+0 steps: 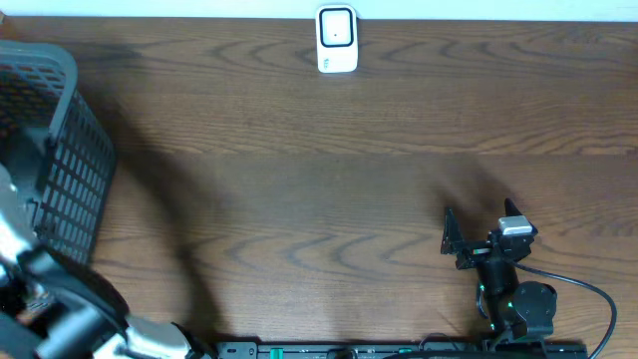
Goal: Scan the item barcode
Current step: 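Grasp the white-and-blue snack bag in the basket with the left gripper, then carry the snack bag to the white scanner with the left gripper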
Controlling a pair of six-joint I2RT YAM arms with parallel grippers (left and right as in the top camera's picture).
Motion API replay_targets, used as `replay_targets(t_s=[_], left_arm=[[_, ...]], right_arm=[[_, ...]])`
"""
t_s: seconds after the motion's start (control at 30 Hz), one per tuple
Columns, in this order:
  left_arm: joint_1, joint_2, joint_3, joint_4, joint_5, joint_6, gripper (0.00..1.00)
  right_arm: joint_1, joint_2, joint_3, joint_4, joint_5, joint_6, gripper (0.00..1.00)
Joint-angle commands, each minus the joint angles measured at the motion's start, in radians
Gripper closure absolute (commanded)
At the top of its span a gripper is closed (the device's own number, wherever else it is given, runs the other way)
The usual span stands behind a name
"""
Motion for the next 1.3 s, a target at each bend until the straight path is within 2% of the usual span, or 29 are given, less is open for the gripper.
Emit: replay_targets(t_s=[0.0,0.17,0.27,0.53,0.67,1.0,1.17,1.27], left_arm=[[0.002,-0.108,0.018,0.016,0.136,-0.076,0.93],[0.002,-0.231,0.018,0.085,0.157,-0.188,0.93],[-0.003,-0.296,0.018,0.138,0.159,-0.316,0.93],[-0.098,-0.416,0.018,0.188,0.339,-0.525,0.93],[-0.221,-0.423,0.018,0.223,0.438,-0.578,0.93],[-0.673,-0.328,0.018,0.194,0.443,-0.587,0.93],[-0.858,-0.207,0.018,0.153,0.420,-0.610,0.93],[-0.949,-0.117,0.018,0.119,0.315,-0.732,0.93]], right_arm=[[-0.006,-0.005,-0.002,-0.004,0.008,0.010,0.01],[-0.006,-0.005,-0.002,-0.004,0.008,0.010,0.01],[-0.006,-0.005,-0.002,-0.005,0.008,0.010,0.01],[-0.006,-0.005,-0.002,-0.004,0.008,0.010,0.01],[-0.006,-0.005,-0.002,-0.005,0.008,0.010,0.01],[-0.006,-0.005,-0.002,-0.005,0.008,0.010,0.01],[-0.006,-0.005,-0.002,-0.005,0.008,0.010,0.01],[-0.006,-0.005,-0.002,-0.005,0.008,0.010,0.01]])
